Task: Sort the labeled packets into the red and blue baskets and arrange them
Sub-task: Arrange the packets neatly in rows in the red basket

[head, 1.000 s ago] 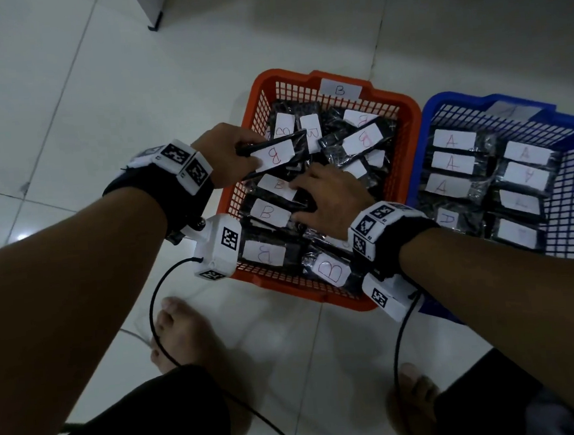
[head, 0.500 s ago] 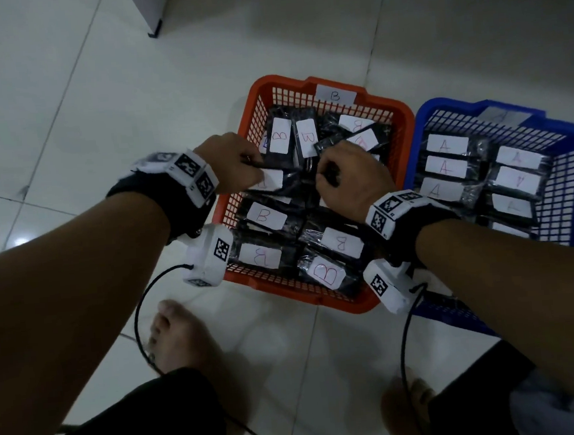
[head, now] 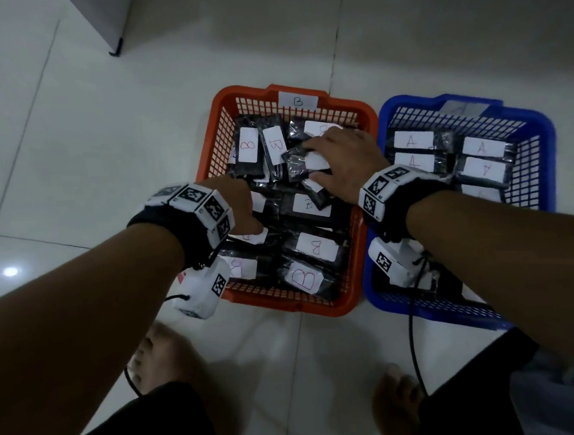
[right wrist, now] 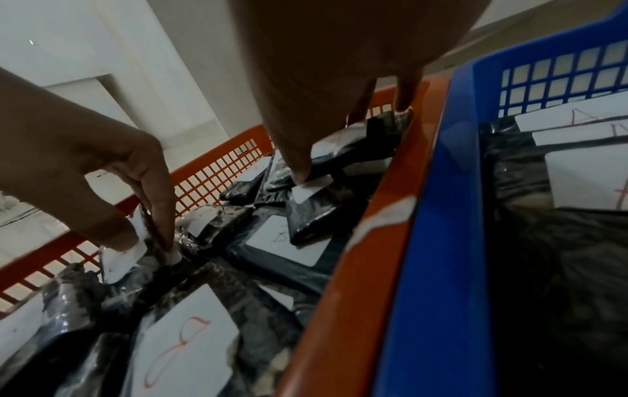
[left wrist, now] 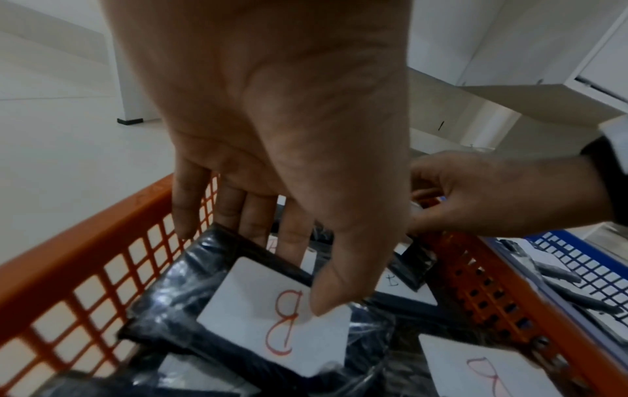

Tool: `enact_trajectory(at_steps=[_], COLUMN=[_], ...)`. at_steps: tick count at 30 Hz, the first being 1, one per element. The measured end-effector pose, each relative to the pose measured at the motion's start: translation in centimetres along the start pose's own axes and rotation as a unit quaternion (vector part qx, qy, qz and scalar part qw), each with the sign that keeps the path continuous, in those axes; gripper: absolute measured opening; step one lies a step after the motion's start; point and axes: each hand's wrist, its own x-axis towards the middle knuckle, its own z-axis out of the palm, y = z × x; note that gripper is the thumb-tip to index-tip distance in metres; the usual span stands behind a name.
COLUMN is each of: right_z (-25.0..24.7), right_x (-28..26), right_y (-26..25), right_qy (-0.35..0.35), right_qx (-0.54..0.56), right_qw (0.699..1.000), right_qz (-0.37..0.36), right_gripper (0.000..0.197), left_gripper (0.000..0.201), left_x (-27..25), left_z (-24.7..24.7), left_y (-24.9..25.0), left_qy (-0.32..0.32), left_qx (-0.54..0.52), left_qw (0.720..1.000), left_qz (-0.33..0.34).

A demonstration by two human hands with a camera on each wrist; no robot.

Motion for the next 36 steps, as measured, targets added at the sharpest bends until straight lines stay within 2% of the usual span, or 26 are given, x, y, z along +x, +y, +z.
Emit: enact_trajectory(at_steps=[3, 5, 7, 10, 11, 12, 14, 16, 20, 26, 29, 32, 36], right_z=[-0.2, 0.0, -0.1, -0.7, -0.8, -0.8, -0.8, -0.7, -0.6, -0.4, -0.4, -0.3, -0.5], right_x=[-0.1, -0.1, -0.1, -0.2, -0.3, -0.4, -0.6, -0.8, -1.5, -2.0, -1.8, -1.5, -1.4], right_y=[0.0, 0.2, 0.5, 1.2, 1.5, 1.9, 2.5, 3.3, 4.6, 4.8, 4.7, 4.6, 3.9], right_qy=[-0.019, -0.012, 0.025, 0.097, 0.112, 0.125, 0.15, 0.164, 0.175, 0.177, 0.178, 0.165, 0.114], right_qx=[0.044, 0.119, 0.185, 0.234, 0.246, 0.26, 0.288, 0.301, 0.313, 0.324, 0.335, 0.323, 0.281], right_qw=[0.999, 0.992, 0.981, 0.963, 0.957, 0.951, 0.935, 0.924, 0.914, 0.91, 0.907, 0.914, 0.939], right_qz=[0.011, 0.027, 0.051, 0.094, 0.104, 0.114, 0.141, 0.167, 0.19, 0.186, 0.184, 0.181, 0.162], right_gripper=[0.057, 0.053, 0.046, 0.042, 0.044, 0.046, 0.045, 0.041, 0.038, 0.034, 0.034, 0.033, 0.035], left_gripper=[0.04, 0.054, 0.055, 0.031, 0.027, 0.032, 0.049, 0.061, 0.061, 0.064, 0.054, 0.042, 0.033], left_x=[0.4, 0.9, 1.3, 2.3, 2.8, 3.4, 4.6, 5.6, 6.3, 6.4, 6.1, 5.9, 5.9], left_z=[-0.5, -0.9, -1.4, -2.1, -2.3, -2.3, -2.3, -2.4, -2.8, -2.5, -2.4, -2.3, -1.8], left_y=[0.8, 1.3, 1.8, 2.2, 2.5, 2.8, 3.5, 4.1, 4.7, 5.1, 5.4, 5.6, 5.2], left_qy=[0.043, 0.103, 0.175, 0.24, 0.255, 0.262, 0.259, 0.248, 0.235, 0.203, 0.184, 0.133, 0.123], left_qx=[0.012, 0.031, 0.018, -0.052, -0.071, -0.081, -0.062, -0.01, 0.061, 0.139, 0.114, 0.047, -0.034], left_qw=[0.998, 0.993, 0.983, 0.969, 0.962, 0.956, 0.949, 0.951, 0.954, 0.958, 0.963, 0.973, 0.976], left_qz=[-0.036, -0.051, -0.049, 0.03, 0.069, 0.109, 0.17, 0.186, 0.175, 0.145, 0.162, 0.184, 0.174])
